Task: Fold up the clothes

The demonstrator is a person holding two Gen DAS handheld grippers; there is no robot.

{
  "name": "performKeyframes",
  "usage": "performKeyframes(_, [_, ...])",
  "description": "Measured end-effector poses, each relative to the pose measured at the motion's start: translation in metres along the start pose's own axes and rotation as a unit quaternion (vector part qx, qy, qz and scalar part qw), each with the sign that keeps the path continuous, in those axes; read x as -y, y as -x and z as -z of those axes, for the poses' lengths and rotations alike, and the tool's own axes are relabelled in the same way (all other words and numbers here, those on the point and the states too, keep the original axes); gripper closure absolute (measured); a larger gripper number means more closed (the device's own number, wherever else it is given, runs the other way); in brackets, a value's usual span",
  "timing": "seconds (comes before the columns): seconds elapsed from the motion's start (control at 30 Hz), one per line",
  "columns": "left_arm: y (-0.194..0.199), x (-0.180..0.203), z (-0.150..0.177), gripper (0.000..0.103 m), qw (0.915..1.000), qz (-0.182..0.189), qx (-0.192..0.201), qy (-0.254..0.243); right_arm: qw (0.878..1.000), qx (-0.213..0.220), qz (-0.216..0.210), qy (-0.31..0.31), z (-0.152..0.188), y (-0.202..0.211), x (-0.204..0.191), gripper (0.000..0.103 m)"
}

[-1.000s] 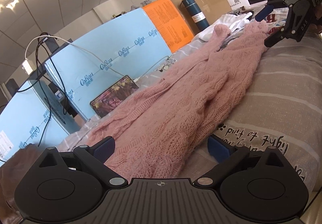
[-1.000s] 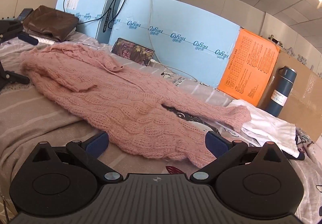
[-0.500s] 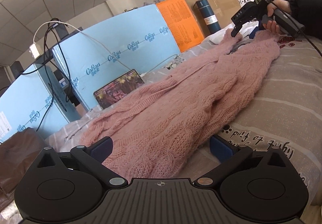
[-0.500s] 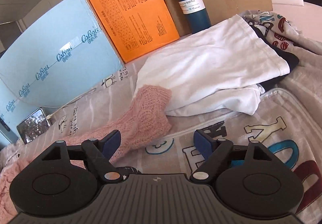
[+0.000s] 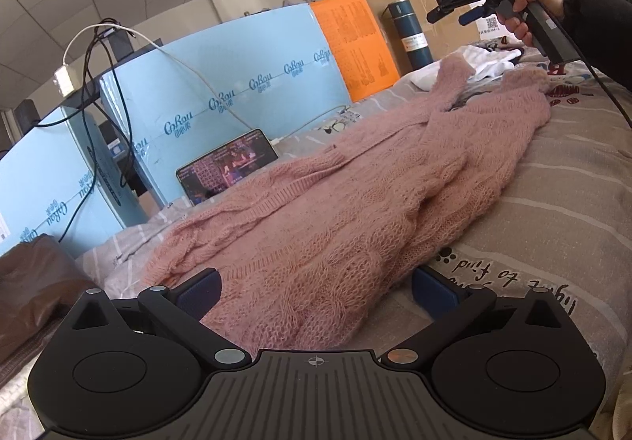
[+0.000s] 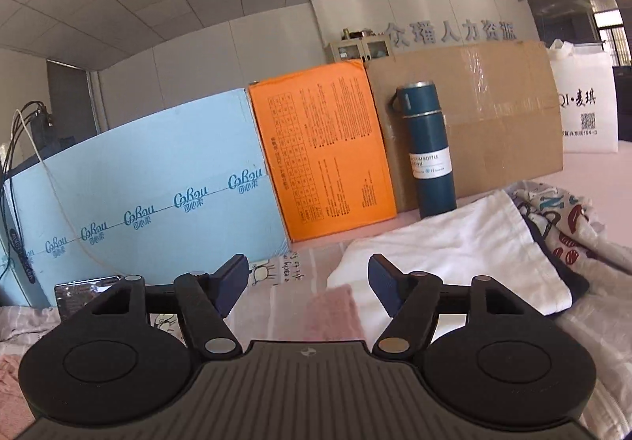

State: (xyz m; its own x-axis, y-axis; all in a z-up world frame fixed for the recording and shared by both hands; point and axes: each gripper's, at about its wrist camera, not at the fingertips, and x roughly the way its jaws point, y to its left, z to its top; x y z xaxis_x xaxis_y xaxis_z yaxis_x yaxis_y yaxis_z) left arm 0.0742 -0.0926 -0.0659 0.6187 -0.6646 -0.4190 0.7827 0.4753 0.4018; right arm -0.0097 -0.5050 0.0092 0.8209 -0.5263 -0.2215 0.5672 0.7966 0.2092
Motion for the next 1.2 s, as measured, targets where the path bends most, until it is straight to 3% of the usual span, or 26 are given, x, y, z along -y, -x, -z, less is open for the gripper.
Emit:
performKeyframes(0.1, [0.000, 0.000, 0.000, 0.000, 1.0000, 0.001, 0.000, 0.001, 0.996, -0.037, 0.047, 0.065, 0.004, -0.013, -0.012, 0.032])
performKeyframes(0.3, [0.000, 0.000, 0.001, 0.000, 1.0000, 0.001, 0.001, 0.001, 0.967, -0.174, 0.116, 0.146, 0.043, -0.060, -0.004, 0.032])
performKeyframes(0.43, [0.000, -0.002, 0.001, 0.000, 1.0000, 0.006, -0.001, 0.006, 0.967, -0.165, 0.131, 0.143, 0.049, -0.050, 0.004, 0.032])
performKeyframes(0.5, [-0.001, -0.004, 0.001, 0.000, 0.9999, 0.011, -0.003, 0.011, 0.976, -0.120, 0.110, 0.147, 0.043, -0.026, 0.001, 0.029])
performKeyframes(0.57, [-0.001, -0.006, 0.001, 0.000, 0.9997, 0.016, -0.005, 0.016, 0.980, -0.067, 0.061, 0.175, 0.042, 0.003, -0.005, 0.011])
performKeyframes(0.63, [0.000, -0.007, 0.000, 0.000, 0.9996, 0.022, -0.005, 0.015, 0.975, -0.043, 0.016, 0.218, 0.045, 0.030, -0.012, 0.003])
performKeyframes(0.8, [0.014, -0.006, 0.003, 0.000, 0.9997, 0.022, -0.001, -0.015, 0.946, -0.055, -0.051, 0.317, 0.071, 0.077, -0.023, 0.000])
performKeyframes(0.97, [0.029, -0.012, 0.007, 0.000, 0.9990, -0.003, -0.036, -0.026, 0.917, -0.101, -0.127, 0.365, 0.091, 0.113, -0.016, 0.000])
performKeyframes(1.07, [0.027, -0.013, 0.005, 0.000, 0.9972, -0.023, -0.055, -0.044, 0.900, -0.135, -0.156, 0.383, 0.102, 0.122, -0.017, 0.000])
performKeyframes(1.2, [0.015, -0.005, -0.003, 0.000, 0.9944, -0.038, -0.060, -0.079, 0.886, -0.124, -0.168, 0.414, 0.104, 0.116, -0.034, 0.000])
